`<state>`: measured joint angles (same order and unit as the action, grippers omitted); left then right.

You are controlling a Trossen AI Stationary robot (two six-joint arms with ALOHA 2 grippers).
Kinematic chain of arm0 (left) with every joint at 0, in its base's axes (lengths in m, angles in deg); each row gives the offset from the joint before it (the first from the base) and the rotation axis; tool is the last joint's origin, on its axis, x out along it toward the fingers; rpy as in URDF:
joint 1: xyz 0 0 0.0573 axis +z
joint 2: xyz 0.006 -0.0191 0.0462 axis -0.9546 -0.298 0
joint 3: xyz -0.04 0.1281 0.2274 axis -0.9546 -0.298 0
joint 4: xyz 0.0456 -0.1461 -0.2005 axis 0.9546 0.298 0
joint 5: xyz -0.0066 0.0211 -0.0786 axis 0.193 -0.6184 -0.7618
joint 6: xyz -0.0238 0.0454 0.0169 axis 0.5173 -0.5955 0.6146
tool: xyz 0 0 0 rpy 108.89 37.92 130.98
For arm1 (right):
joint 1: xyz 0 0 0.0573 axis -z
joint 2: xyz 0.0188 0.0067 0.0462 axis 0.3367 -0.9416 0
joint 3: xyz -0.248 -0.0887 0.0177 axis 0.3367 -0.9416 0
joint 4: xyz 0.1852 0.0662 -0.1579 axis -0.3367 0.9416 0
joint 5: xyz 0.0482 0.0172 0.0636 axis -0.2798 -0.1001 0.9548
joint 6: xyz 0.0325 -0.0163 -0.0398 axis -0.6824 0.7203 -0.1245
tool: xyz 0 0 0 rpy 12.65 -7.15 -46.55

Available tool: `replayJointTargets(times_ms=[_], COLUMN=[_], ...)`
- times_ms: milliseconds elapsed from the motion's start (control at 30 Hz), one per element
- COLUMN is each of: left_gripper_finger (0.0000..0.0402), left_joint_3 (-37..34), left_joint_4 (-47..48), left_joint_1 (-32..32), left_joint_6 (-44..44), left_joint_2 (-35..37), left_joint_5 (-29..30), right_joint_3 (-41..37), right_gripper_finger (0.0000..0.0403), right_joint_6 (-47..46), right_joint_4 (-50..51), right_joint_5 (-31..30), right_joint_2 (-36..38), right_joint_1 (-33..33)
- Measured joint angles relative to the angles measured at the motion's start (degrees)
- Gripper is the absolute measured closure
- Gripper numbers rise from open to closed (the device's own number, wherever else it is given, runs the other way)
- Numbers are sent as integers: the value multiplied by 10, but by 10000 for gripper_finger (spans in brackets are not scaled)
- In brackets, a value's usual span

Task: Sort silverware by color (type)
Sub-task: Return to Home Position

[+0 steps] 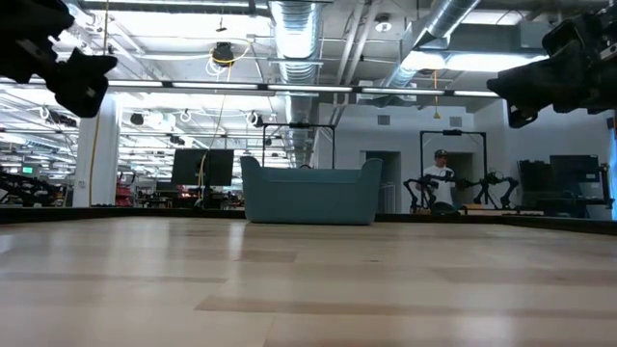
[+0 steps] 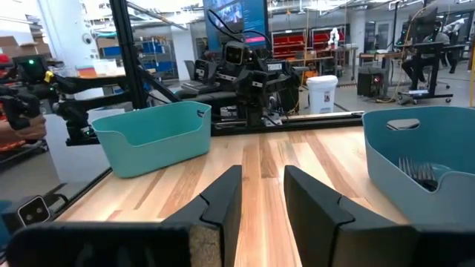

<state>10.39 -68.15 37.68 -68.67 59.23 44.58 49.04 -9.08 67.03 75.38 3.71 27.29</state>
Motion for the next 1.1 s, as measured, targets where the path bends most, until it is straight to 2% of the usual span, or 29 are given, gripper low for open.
replayJointTargets(times_ms=[333, 567, 800, 1100], left_gripper_finger=[167, 167, 167, 167], left_joint_3=[0, 1, 1, 2], left_joint_4=[6, 18, 19, 21], left_joint_1=[0, 0, 20, 121], left_joint_6=[-19, -72, -154, -186], left_joint_2=[0, 0, 0, 0], left_joint_5=[-66, -178, -174, -197], right_joint_3=[0, 0, -1, -1], right_gripper_finger=[275, 275, 275, 275], right_joint_6=[0, 0, 0, -1], right_joint_4=[1, 2, 2, 2], right_joint_5=[2, 3, 3, 3], right_joint_2=[0, 0, 0, 0], right_joint_1=[0, 0, 0, 0])
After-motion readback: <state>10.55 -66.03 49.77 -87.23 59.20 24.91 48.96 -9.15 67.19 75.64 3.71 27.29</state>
